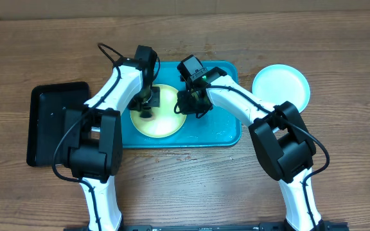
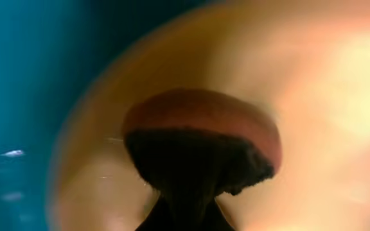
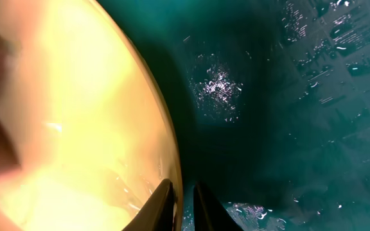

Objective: Clean dirty plates on tray and stack at the side

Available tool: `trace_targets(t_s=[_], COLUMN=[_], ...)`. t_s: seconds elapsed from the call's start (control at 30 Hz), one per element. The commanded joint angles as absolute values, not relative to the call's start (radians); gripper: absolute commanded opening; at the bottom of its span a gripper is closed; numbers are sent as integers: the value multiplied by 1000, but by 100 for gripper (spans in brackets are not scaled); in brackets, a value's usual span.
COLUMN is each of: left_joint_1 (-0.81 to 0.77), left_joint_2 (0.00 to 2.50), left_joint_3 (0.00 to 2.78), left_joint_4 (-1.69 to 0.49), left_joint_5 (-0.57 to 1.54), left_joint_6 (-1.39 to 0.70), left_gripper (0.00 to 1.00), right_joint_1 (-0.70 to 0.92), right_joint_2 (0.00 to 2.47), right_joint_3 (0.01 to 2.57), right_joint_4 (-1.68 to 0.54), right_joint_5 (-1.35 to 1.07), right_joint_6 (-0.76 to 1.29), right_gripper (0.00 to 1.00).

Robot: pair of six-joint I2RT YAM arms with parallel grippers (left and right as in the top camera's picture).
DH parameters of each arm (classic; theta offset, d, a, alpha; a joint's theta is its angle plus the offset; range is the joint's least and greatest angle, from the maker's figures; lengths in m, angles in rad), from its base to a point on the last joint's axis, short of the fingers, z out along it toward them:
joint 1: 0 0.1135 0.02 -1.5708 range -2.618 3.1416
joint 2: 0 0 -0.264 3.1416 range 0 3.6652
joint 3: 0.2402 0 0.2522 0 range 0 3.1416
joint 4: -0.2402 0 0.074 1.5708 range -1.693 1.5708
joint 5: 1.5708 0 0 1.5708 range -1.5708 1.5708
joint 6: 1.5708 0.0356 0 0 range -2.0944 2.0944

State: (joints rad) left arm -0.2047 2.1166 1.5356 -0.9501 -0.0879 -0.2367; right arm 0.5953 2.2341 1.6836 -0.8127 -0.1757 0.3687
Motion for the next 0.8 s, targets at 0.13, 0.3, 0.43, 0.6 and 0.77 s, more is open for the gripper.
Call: trace_targets(t_s=[0.13, 0.3, 0.43, 0.6, 0.77], left_joint_1=[-195, -195, -212, -236, -233], left_joint_2=[2105, 2106, 2106, 2106, 2106], left_joint_3=[1522, 1521, 1521, 1521, 1521], left_joint_4=[-881, -860, -863, -920, -990], left_joint_5=[-332, 119, 387, 400, 187], left_joint_6=[-239, -219, -216, -134, -110], left_gripper=[4, 4, 4, 4, 4], right_joint_1=[588, 588, 588, 588, 588], right_joint_2=[2243, 2243, 2243, 2243, 2243], right_joint_3=[1699, 1699, 1699, 1699, 1699], right_joint_4=[-813, -809, -809, -812, -814], right_joint_5=[-150, -150, -150, -150, -150], right_joint_6=[369, 369, 369, 369, 369], right_gripper=[14, 14, 14, 14, 14])
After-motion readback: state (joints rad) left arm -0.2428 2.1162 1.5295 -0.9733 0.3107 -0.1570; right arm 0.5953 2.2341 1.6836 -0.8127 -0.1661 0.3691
